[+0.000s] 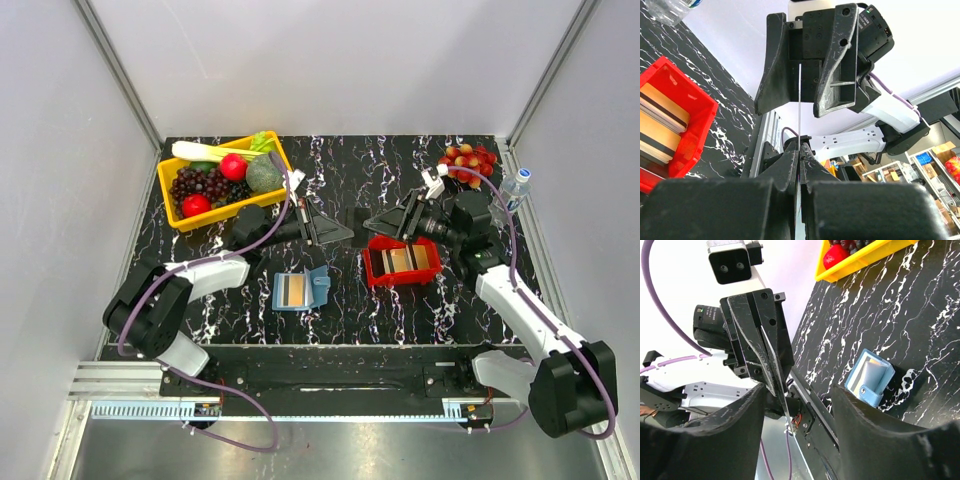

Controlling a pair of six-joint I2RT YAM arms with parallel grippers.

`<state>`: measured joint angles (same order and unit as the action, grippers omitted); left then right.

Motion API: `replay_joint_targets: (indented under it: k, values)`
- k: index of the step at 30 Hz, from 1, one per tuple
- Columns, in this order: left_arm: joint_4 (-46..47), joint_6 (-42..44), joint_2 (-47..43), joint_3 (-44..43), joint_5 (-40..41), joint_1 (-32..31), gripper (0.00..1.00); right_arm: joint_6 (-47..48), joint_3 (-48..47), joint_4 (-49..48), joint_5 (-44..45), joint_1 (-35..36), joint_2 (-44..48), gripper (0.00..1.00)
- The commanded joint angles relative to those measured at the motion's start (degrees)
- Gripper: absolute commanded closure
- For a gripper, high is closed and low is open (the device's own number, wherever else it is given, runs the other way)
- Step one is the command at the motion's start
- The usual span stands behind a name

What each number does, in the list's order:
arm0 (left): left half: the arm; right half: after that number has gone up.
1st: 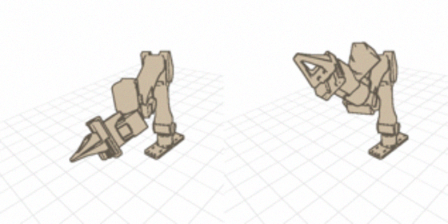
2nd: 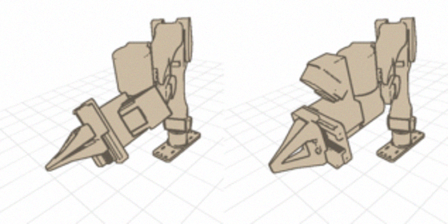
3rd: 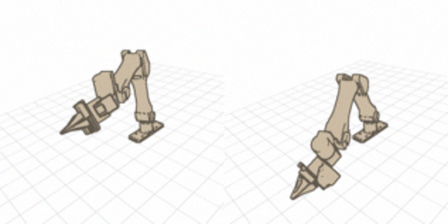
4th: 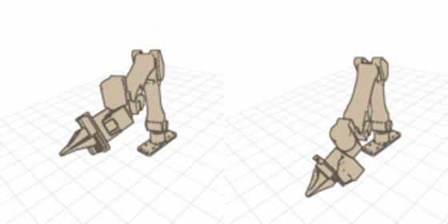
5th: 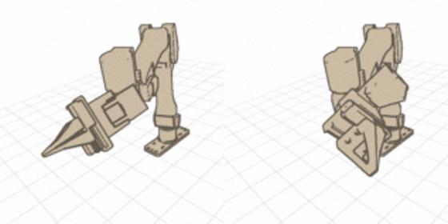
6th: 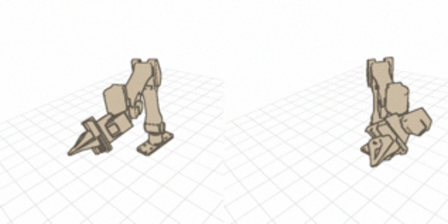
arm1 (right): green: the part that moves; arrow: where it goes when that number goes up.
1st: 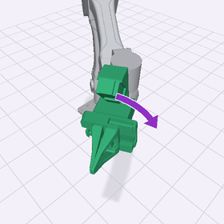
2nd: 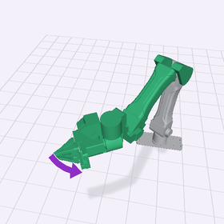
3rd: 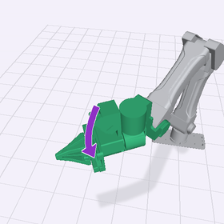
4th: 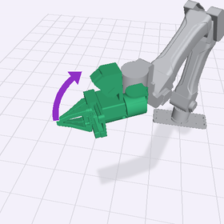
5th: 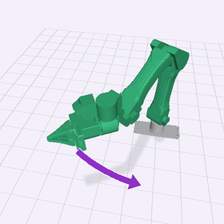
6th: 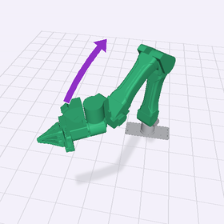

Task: Put the credit cards into the card holder
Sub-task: Insert the credit card into the card holder.

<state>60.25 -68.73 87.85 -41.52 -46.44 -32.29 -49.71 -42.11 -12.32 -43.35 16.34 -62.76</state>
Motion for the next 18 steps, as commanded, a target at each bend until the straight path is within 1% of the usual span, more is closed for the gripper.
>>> replay_joint_targets:
  k: [1,2,4,6,8,15,16,18]
  values:
    - [7.3,-1.7,0.7,0.1,-1.2,0.0,1.00,-2.6,0.1,-5.7,-3.3,-0.1,-1.0,0.41]
    - [7.6,-1.8,0.8,0.0,-1.3,0.0,1.00,-2.7,0.2,-6.2,-3.5,0.0,-1.4,0.42]
    - [8.4,-2.3,1.4,0.0,-1.4,0.0,1.00,-2.9,0.5,-7.3,-3.4,0.3,-1.3,0.46]
    - [8.7,-2.6,1.5,0.1,-1.3,-0.1,1.00,-3.1,0.4,-7.5,-3.1,0.4,-1.5,0.47]
    - [8.7,-2.6,1.8,0.2,-1.2,-0.1,1.00,-3.2,-0.1,-8.1,-3.8,0.7,-2.0,0.52]
    - [10.0,-3.6,2.8,-0.1,-0.4,0.0,1.00,-3.0,-0.9,-8.1,-4.9,1.9,-3.3,0.55]
    - [10.1,-3.7,2.9,-0.2,-0.3,0.0,1.00,-2.8,-1.0,-8.0,-5.0,2.0,-3.3,0.57]
    - [10.3,-3.9,3.0,-0.3,-0.3,-0.1,1.00,-2.8,-0.8,-7.8,-4.2,2.2,-3.2,0.64]
